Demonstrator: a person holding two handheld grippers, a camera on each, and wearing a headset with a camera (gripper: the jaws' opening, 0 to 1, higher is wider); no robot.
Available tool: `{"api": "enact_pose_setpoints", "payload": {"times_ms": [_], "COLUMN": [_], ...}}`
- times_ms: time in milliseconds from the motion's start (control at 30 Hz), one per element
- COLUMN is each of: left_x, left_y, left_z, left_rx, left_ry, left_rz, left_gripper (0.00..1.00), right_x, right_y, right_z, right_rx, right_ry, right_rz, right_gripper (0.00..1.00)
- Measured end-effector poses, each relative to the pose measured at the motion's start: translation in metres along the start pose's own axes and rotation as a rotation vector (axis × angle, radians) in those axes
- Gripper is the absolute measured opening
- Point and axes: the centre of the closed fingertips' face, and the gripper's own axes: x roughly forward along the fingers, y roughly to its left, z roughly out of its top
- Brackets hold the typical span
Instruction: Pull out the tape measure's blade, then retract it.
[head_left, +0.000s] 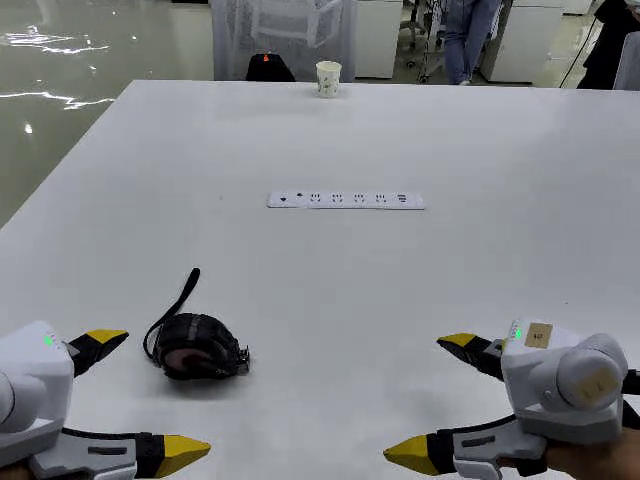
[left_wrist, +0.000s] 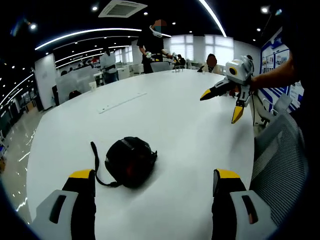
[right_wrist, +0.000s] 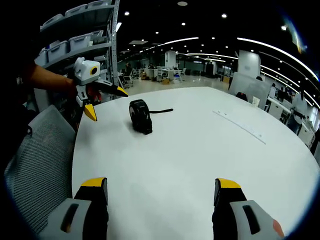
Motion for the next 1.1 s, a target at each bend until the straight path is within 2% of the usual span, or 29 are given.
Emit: {"api": "enact_pose_setpoints", "payload": {"times_ms": [467, 633, 733, 1100], "left_x": [0.012, 0.016, 0.019, 0.029], "left_y": [0.014, 0.021, 0.024, 0.032], "left_z": [0.004, 0.005, 0.004, 0.001], "left_rx": [0.093, 0.106, 0.133, 0.196], "left_ry": [0.059, 0.077, 0.103, 0.171], "left_rz": [-0.073, -0.092, -0.117, -0.172], "left_gripper": [0.85, 0.78, 0.72, 0.61], "right_x": [0.022, 0.032, 0.039, 0.06], "right_y": [-0.003, -0.004, -0.005, -0.01], "right_z": [0.006, 0.008, 0.01, 0.02], "right_rx": [-0.066, -0.091, -0.114, -0.18], "right_ry": [0.039, 0.058, 0.07, 0.103], "right_rz": [0.074, 0.1, 0.113, 0.156], "right_gripper": [0.78, 0.74, 0.71, 0.59]}}
